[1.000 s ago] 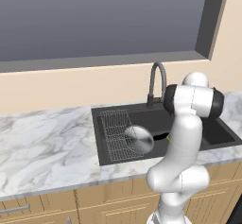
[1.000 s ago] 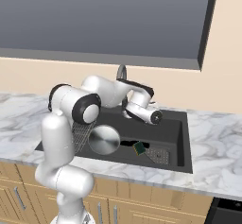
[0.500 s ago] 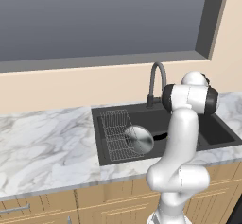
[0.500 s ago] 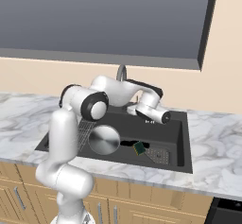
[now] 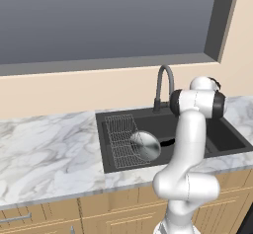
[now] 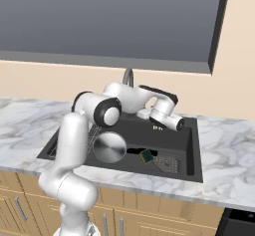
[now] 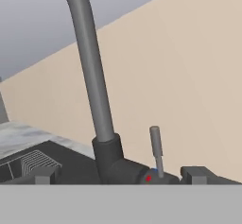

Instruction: Pick the pan and sponge and place them into the sink. Then turn on the water.

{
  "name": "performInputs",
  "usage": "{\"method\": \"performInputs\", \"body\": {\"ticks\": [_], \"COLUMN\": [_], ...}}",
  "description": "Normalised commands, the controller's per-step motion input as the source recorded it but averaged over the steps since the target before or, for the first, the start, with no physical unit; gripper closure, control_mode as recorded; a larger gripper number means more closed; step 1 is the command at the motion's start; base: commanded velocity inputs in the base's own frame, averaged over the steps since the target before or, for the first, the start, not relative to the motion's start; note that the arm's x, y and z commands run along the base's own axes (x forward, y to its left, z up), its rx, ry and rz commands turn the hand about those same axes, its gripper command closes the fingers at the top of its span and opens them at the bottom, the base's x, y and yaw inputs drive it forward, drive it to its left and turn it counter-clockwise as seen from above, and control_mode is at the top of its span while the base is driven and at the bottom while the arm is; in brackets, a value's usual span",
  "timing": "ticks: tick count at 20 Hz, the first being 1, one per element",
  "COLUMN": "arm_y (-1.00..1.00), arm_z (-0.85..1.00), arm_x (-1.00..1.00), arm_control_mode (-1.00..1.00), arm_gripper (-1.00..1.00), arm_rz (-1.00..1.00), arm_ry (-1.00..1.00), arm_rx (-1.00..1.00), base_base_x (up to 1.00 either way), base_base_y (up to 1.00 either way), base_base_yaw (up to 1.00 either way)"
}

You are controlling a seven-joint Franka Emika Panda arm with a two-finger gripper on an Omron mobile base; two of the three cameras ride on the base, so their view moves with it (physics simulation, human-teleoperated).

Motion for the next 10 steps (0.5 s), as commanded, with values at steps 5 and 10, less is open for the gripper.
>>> {"method": "performInputs", "body": {"ticks": [5, 10], "arm_y": [0.08, 0.13], "arm_z": [0.0, 0.0], "arm_x": [0.2, 0.17], "arm_control_mode": [-1.0, -1.0], "arm_gripper": [-1.0, -1.0], "arm_rz": [0.03, 0.02], "arm_ry": [0.0, 0.0], "arm_rx": [0.07, 0.05], "base_base_x": [0.0, 0.0], "base_base_y": [0.0, 0.0], "base_base_yaw": [0.0, 0.0]}}
